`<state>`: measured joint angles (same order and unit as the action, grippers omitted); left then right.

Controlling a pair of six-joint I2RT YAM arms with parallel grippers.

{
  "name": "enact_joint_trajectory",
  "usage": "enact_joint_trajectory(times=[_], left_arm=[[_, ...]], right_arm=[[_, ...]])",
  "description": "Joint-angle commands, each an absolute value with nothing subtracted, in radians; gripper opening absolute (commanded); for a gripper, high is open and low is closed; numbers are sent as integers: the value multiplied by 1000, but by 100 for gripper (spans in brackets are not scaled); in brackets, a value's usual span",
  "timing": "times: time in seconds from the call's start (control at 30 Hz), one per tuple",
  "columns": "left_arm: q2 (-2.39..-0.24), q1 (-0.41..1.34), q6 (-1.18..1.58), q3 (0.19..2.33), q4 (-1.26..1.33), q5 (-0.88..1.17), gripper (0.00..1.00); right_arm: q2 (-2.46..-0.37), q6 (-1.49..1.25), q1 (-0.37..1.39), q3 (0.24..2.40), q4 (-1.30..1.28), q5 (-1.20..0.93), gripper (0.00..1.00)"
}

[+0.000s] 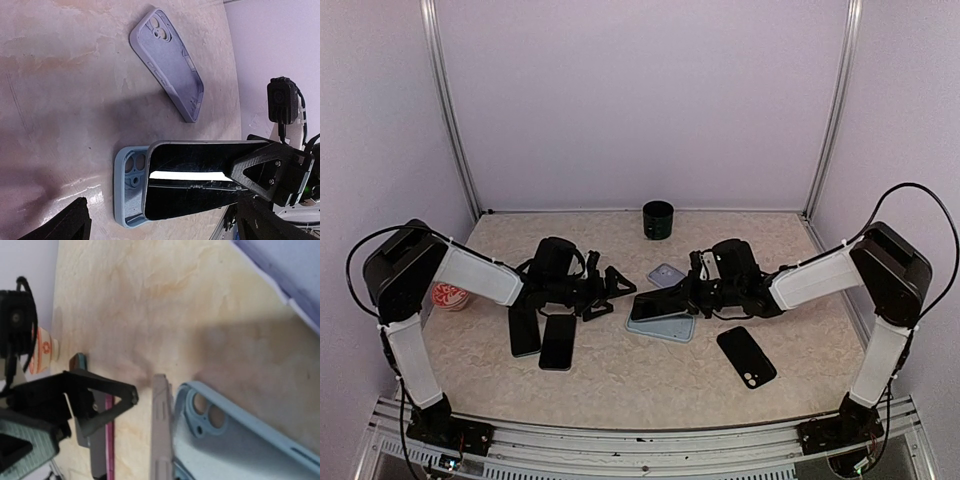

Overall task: Put the phone into the phone case
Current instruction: Install the phone into the phone case.

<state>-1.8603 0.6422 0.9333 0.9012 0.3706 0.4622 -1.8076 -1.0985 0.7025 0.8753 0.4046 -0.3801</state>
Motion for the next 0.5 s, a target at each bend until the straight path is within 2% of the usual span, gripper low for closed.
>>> enact_joint_trajectory(times=[0.0, 0.47], left_arm=[[-1900, 635, 974, 889, 467, 523, 99], [-1920, 639, 981, 867, 553, 548, 99]], right_arm=[[-1822, -1198, 709, 866, 500, -345, 0], [-1829, -1237, 714, 824, 531, -364, 0]])
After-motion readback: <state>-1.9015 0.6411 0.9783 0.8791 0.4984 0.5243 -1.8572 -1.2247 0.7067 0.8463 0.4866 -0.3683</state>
